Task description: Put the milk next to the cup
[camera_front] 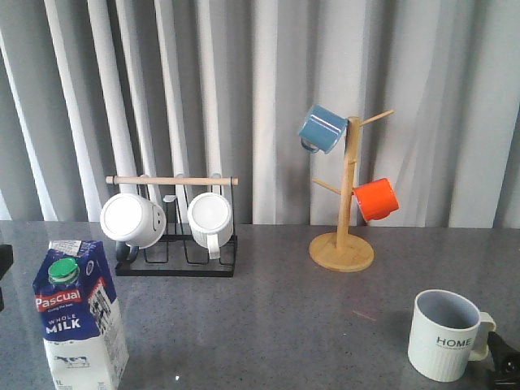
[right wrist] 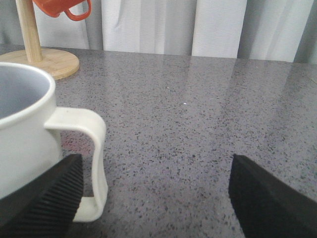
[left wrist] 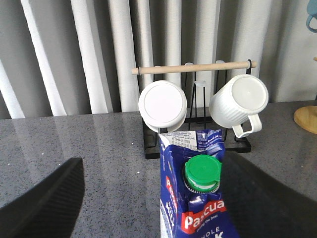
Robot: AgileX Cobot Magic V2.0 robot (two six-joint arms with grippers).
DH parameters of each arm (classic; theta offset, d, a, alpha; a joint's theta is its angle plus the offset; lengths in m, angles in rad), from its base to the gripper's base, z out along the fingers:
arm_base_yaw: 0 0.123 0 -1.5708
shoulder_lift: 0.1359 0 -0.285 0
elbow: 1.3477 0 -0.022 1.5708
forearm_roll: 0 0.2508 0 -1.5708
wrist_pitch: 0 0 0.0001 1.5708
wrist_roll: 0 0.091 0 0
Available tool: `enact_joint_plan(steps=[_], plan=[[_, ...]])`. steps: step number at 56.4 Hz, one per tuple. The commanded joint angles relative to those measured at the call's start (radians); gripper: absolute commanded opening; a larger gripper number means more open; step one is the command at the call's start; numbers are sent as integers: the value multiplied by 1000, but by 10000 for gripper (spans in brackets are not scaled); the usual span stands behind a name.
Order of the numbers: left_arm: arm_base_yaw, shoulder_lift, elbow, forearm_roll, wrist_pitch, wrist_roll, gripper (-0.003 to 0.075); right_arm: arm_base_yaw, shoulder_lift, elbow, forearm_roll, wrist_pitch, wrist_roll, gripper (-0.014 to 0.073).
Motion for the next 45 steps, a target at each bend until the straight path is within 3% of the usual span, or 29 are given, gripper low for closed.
enact_joint_plan(steps=[1,19,26,30,40,45], plan=[[-3,-10,-34,-3,-80,-1,533,-4,-20,-40,-15,-50,12,579],[-3,-10,-34,-3,-80,-1,533,-4,35,-128,-43,-9,66,576],[-3,-10,-34,-3,-80,-1,533,-1,63,-170,-98,16,109,522],[-3,-10,-34,-3,-80,-1,533,-1,72,-185,-133,16,135,426],[-3,-10,-34,-3,-80,-1,533,1,75,-195,-172,-17,234,3],[-3,-10,-34,-3,-80,-1,533,20,65,-195,-177,-20,302,-13]])
